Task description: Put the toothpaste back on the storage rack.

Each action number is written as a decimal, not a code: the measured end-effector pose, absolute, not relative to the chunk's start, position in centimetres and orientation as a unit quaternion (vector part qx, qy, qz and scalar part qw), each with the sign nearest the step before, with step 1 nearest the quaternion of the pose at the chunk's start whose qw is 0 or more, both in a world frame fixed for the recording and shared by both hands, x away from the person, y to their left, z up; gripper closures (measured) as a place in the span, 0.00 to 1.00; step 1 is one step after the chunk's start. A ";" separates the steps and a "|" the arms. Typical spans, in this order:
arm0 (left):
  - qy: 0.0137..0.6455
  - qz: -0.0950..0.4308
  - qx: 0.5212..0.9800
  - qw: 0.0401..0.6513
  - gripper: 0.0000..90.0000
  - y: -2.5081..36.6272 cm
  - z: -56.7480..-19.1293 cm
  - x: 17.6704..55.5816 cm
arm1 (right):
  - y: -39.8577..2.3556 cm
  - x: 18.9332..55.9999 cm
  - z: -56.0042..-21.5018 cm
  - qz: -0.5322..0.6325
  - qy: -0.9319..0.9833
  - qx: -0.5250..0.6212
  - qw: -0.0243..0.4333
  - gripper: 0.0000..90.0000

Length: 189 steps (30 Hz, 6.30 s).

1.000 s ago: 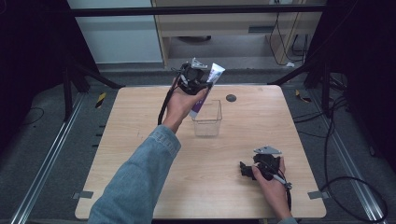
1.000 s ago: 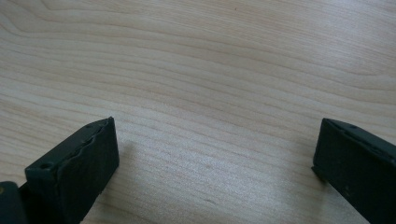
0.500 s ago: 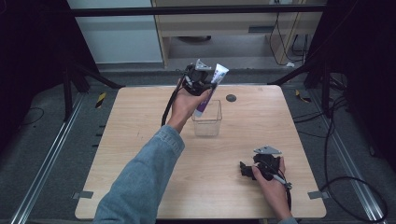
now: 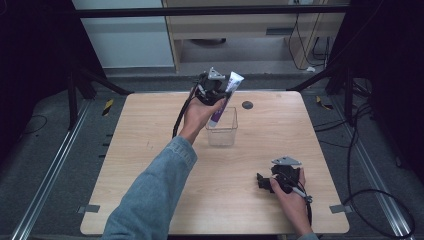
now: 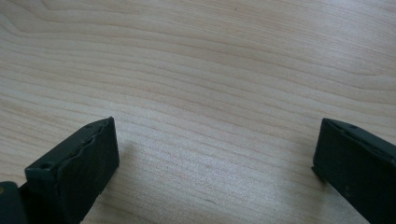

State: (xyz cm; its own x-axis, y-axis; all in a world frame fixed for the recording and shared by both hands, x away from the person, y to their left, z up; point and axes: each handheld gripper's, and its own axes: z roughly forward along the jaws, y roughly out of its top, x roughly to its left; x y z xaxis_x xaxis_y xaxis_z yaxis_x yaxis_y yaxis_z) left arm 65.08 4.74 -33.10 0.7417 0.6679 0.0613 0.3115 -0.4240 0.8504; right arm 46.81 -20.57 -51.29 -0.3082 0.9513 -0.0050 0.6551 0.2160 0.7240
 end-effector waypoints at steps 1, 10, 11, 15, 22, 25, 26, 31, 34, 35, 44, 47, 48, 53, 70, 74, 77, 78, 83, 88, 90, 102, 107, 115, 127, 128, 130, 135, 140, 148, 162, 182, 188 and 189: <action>0.298 0.199 0.820 0.445 0.88 4.7 -33.2 65.1 | -20.6 46.8 -51.3 0.316 0.745 0.539 0.234 0.00; 0.292 0.196 0.824 0.444 0.88 4.3 -34.1 65.3 | -20.6 46.8 -51.3 0.317 0.744 0.540 0.234 0.00; 0.290 0.198 0.825 0.444 0.88 4.2 -34.1 65.2 | -20.6 46.8 -51.3 0.317 0.744 0.539 0.234 0.00; 0.284 0.199 0.827 0.442 0.88 4.1 -34.4 65.2 | -20.6 46.8 -51.3 0.317 0.744 0.540 0.234 0.00; 0.284 0.201 0.830 0.436 0.88 4.2 -35.2 65.3 | -20.6 46.8 -51.3 0.317 0.744 0.540 0.233 0.00; 0.286 0.200 0.830 0.436 0.88 4.4 -35.5 65.4 | -20.6 46.8 -51.3 0.317 0.744 0.540 0.233 0.00; 0.285 0.200 0.830 0.435 0.88 4.4 -35.6 65.4 | -20.6 46.8 -51.3 0.317 0.744 0.540 0.234 0.00; 0.287 0.200 0.830 0.434 0.88 4.5 -36.0 65.4 | -20.6 46.8 -51.3 0.317 0.744 0.540 0.233 0.00; 0.288 0.202 0.831 0.431 0.88 4.7 -36.3 65.4 | -20.6 46.8 -51.3 0.318 0.743 0.541 0.232 0.00; 0.289 0.201 0.831 0.432 0.88 4.7 -36.3 65.4 | -20.5 46.8 -51.3 0.318 0.743 0.541 0.232 0.00; 0.289 0.197 0.834 0.426 0.88 4.8 -37.1 65.4 | -20.6 46.8 -51.3 0.318 0.743 0.541 0.232 0.00; 0.288 0.197 0.836 0.424 0.88 4.7 -37.2 65.4 | -20.6 46.8 -51.3 0.317 0.744 0.540 0.232 0.00; 0.288 0.197 0.836 0.423 0.88 4.7 -37.3 65.4 | -20.5 46.8 -51.3 0.318 0.743 0.541 0.231 0.00; 0.289 0.195 0.837 0.422 0.88 4.6 -37.4 65.4 | -20.5 46.8 -51.3 0.318 0.743 0.541 0.231 0.00; 0.286 0.189 0.841 0.419 0.88 4.2 -38.0 65.3 | -20.6 46.8 -51.3 0.317 0.744 0.540 0.232 0.00; 0.286 0.187 0.843 0.416 0.88 4.0 -38.1 65.3 | -20.6 46.8 -51.3 0.317 0.744 0.540 0.232 0.00; 0.285 0.186 0.843 0.416 0.88 3.9 -38.3 65.4 | -20.6 46.8 -51.3 0.318 0.743 0.541 0.232 0.00; 0.284 0.186 0.844 0.414 0.88 3.9 -38.3 65.4 | -20.5 46.8 -51.3 0.318 0.743 0.541 0.232 0.00; 0.284 0.185 0.846 0.412 0.88 3.7 -38.4 65.4 | -20.5 46.8 -51.3 0.319 0.743 0.541 0.232 0.00; 0.283 0.186 0.847 0.409 0.88 3.6 -38.6 65.4 | -20.5 46.8 -51.3 0.319 0.743 0.541 0.232 0.00; 0.283 0.186 0.848 0.408 0.88 3.5 -38.6 65.4 | -20.6 46.8 -51.3 0.317 0.744 0.540 0.232 0.00; 0.286 0.181 0.849 0.405 0.88 3.4 -39.0 65.5 | -20.6 46.8 -51.3 0.317 0.744 0.540 0.232 0.00; 0.287 0.180 0.849 0.406 0.88 3.4 -39.0 65.6 | -20.6 46.8 -51.3 0.318 0.744 0.540 0.232 0.00; 0.293 0.178 0.847 0.407 0.88 3.4 -39.1 65.7 | -20.6 46.8 -51.3 0.317 0.744 0.540 0.232 0.00; 0.300 0.178 0.843 0.408 0.87 3.3 -39.2 65.9 | -20.6 46.8 -51.3 0.318 0.744 0.540 0.232 0.00; 0.301 0.177 0.843 0.409 0.87 3.4 -39.2 65.9 | -20.5 46.8 -51.3 0.319 0.743 0.541 0.232 0.00; 0.300 0.177 0.843 0.409 0.87 3.4 -39.2 65.9 | -20.6 46.8 -51.3 0.318 0.744 0.540 0.232 0.00; 0.301 0.177 0.843 0.408 0.86 3.3 -39.2 65.9 | -20.5 46.8 -51.3 0.319 0.743 0.541 0.232 0.00; 0.299 0.179 0.844 0.407 0.86 3.4 -39.2 65.9 | -20.6 46.8 -51.3 0.318 0.744 0.540 0.232 0.00; 0.298 0.179 0.845 0.406 0.85 3.4 -39.2 65.9 | -20.6 46.8 -51.3 0.318 0.744 0.540 0.232 0.00; 0.301 0.181 0.842 0.409 0.81 3.5 -39.2 65.9 | -20.6 46.8 -51.3 0.317 0.744 0.540 0.232 0.00; 0.297 0.192 0.835 0.422 0.76 4.3 -38.4 65.4 | -20.6 46.8 -51.3 0.318 0.743 0.541 0.232 0.00; 0.289 0.203 0.836 0.421 0.74 4.3 -38.0 65.1 | -20.5 46.8 -51.3 0.318 0.743 0.541 0.232 0.00; 0.289 0.203 0.836 0.421 0.74 4.4 -38.0 65.1 | -20.5 46.8 -51.3 0.318 0.743 0.541 0.232 0.00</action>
